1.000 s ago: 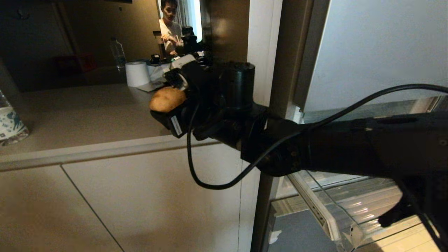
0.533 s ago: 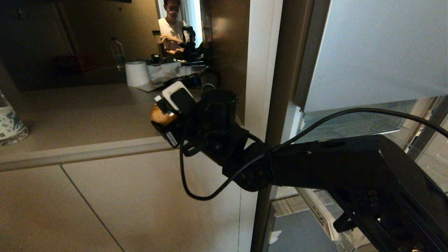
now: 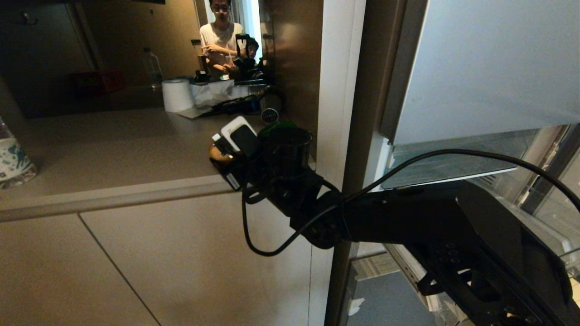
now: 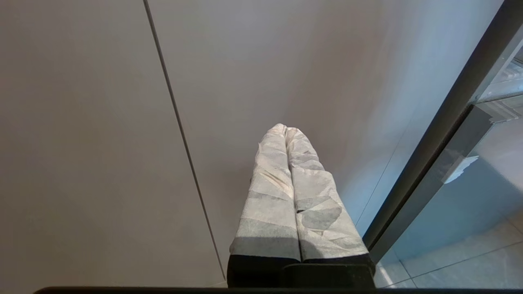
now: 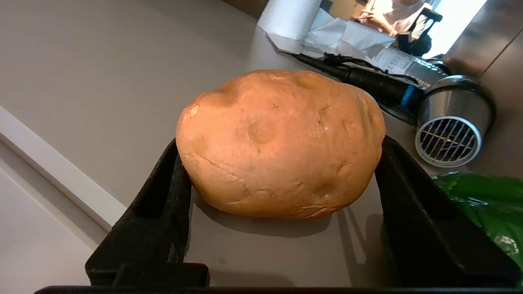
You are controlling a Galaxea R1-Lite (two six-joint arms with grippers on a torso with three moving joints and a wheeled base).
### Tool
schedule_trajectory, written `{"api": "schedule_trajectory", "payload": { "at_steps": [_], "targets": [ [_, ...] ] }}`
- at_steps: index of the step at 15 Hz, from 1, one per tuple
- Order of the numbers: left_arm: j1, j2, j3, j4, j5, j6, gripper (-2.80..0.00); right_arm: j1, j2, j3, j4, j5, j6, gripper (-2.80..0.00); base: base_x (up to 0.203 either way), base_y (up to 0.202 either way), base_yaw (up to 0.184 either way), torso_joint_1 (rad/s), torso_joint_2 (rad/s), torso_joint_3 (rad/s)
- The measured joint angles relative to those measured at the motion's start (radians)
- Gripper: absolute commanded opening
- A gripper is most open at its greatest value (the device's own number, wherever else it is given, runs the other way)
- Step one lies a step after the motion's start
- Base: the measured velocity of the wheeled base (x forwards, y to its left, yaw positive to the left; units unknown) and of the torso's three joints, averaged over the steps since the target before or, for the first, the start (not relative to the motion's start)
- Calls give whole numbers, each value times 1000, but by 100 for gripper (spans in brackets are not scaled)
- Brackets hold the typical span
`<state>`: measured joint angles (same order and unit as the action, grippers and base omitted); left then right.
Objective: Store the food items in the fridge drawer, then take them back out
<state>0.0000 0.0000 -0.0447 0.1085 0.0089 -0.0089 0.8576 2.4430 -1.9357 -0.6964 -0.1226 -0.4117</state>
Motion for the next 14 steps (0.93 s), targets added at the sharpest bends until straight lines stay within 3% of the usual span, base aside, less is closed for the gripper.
{"api": "schedule_trajectory", "payload": {
  "at_steps": [12,13,14],
  "targets": [
    [0,0,0,0,0,0,-280,-22,12,-1,-48,-4,-27,-280,0,0,0,0,0,0],
    [0,0,0,0,0,0,-280,-22,14,-1,-49,-6,-27,0,0,0,0,0,0,0],
    [0,0,0,0,0,0,-280,-22,15,-2,-49,-9,-28,0,0,0,0,0,0,0]
  ]
}}
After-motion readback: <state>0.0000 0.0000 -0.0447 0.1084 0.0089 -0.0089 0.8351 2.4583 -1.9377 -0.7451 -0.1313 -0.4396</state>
